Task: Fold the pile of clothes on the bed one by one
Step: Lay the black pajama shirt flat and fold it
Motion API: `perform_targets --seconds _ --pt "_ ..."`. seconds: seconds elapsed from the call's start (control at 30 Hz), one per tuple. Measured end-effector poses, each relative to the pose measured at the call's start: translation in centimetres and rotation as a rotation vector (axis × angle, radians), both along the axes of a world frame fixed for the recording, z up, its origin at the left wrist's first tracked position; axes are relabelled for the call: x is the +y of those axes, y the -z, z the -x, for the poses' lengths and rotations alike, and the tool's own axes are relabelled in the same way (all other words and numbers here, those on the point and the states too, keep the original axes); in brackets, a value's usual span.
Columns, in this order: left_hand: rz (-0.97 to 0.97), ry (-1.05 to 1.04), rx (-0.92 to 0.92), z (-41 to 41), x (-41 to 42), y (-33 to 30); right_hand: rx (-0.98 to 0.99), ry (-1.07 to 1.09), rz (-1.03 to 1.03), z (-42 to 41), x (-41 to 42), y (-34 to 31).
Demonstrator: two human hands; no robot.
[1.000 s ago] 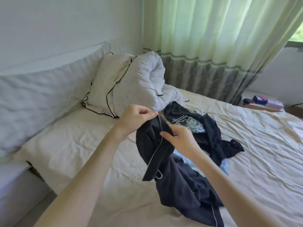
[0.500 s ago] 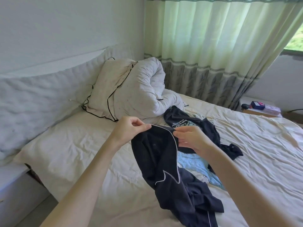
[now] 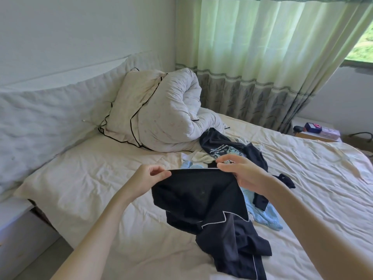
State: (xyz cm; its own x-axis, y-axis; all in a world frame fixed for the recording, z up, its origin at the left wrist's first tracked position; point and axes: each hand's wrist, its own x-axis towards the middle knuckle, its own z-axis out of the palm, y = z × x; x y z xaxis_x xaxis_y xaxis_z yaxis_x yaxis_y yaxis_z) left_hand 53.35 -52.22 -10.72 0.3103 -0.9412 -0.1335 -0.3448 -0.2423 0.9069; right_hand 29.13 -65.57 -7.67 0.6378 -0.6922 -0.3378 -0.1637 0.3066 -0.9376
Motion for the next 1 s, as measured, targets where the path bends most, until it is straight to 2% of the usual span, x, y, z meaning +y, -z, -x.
perform_targets --seconds 0.07,0.13,0.27,0.33,0.47,0.53,0.7,0.77,0.87,1.0 --pt "0.063 -0.043 0.001 -0.2 -0.1 -0.5 0.074 -0.091 0.116 0.5 0.2 0.3" --pt "0.104 -0.056 -0.010 -0.2 -0.2 -0.9 0.236 -0.120 0.351 1.0 0.1 0.7" --pt "0.103 -0.007 -0.049 0.5 -0.4 -1.2 0.521 -0.039 0.803 1.5 -0.4 1.4" --pt "0.085 0.041 -0.067 0.9 -0.5 -1.3 0.573 0.032 0.894 1.7 -0.4 1.9" --pt "0.069 0.093 -0.088 1.2 -0.5 -1.7 0.746 0.111 0.935 2.2 -0.4 2.8" --pt "0.093 0.077 -0.115 1.3 -0.6 -1.9 0.692 0.120 0.834 2.3 -0.4 3.1" --pt "0.138 -0.112 -0.181 0.6 -0.9 -1.6 0.193 0.066 0.210 3.4 -0.4 2.4" --pt "0.131 -0.153 -0.201 0.1 -0.7 -1.2 0.056 0.022 0.086 4.0 -0.4 2.2" --pt "0.126 -0.145 -0.189 -0.6 -0.5 -0.7 -0.029 0.063 0.071 4.3 -0.7 2.0" --pt "0.142 -0.109 -0.126 -0.8 -0.2 -0.1 -0.095 0.106 0.284 4.3 -0.5 2.2"
